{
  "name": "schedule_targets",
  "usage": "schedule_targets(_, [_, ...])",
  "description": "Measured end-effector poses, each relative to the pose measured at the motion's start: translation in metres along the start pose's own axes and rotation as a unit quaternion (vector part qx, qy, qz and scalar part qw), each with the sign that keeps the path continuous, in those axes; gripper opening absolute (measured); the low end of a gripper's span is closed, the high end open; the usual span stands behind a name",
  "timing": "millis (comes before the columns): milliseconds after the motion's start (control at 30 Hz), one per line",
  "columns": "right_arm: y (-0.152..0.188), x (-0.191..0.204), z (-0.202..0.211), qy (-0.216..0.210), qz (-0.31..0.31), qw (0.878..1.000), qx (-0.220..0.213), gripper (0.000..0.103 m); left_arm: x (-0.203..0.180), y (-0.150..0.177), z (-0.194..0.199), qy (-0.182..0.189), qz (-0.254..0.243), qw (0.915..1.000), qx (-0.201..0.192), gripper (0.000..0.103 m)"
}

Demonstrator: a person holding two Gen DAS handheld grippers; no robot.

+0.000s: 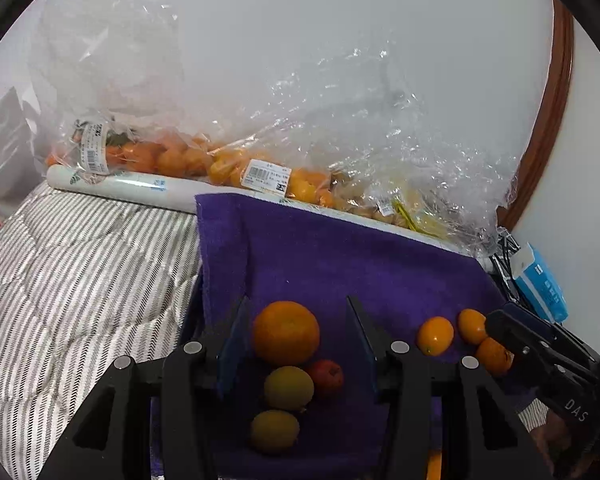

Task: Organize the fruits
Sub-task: 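Lower both oranges onto the towel and open both tools, then withdraw both tools from the towel toward the oranges on the bed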

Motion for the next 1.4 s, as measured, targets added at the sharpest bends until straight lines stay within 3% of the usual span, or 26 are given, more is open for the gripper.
schedule_targets(300, [-0.014,0.004,0.023,0.018,0.005,0.999,-0.033,0.048,0.007,-0.005,0.016,-0.009,0.025,0.9994,-0.021,0.046])
schedule_targets(633, [-0.005,0.013,0.065,0.021,-0.007,1.0,-0.023,0.048,0.011,0.007,0.039,0.0,0.051,0.9985,0.018,0.046])
schedule_targets(900, [0.018,0.02,0.091,0.039,-0.026,0.999,-0.007,0.048,0.01,0.028,0.07,-0.013,0.007,0.9993,0.034,0.046])
schedule_targets(1033, [0.026,0.033,0.103,0.042,-0.016,0.999,-0.002,0.048,0.016,0.043,0.085,-0.013,-0.001,0.998,0.061,0.046])
schedule_targets(1200, [0.037,0.049,0.115,0.041,-0.013,0.999,-0.002,0.047,0.022,0.054,0.105,-0.032,-0.02,0.9976,0.058,0.046])
schedule_targets(1267, [0.041,0.052,0.115,0.041,-0.022,0.999,0.003,0.047,0.024,0.058,0.111,-0.034,-0.028,0.9973,0.059,0.048])
schedule_targets(1333, [0.044,0.053,0.117,0.046,-0.03,0.998,0.001,0.047,0.028,0.059,0.115,-0.037,-0.031,0.9971,0.058,0.061])
schedule_targets(1400, [0.046,0.055,0.121,0.053,-0.033,0.998,-0.013,0.047,0.032,0.06,0.118,-0.035,-0.03,0.9977,0.051,0.064])
Point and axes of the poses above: each gripper's, at about its wrist camera, not at the fingertips, and z roughly against the way its jaws point, x to its left, y to its underside, the point moved 6 cm from there along -z, roughly the way its jaws point, and after that the axes turned 13 degrees about -y, right-handed, at the moved point
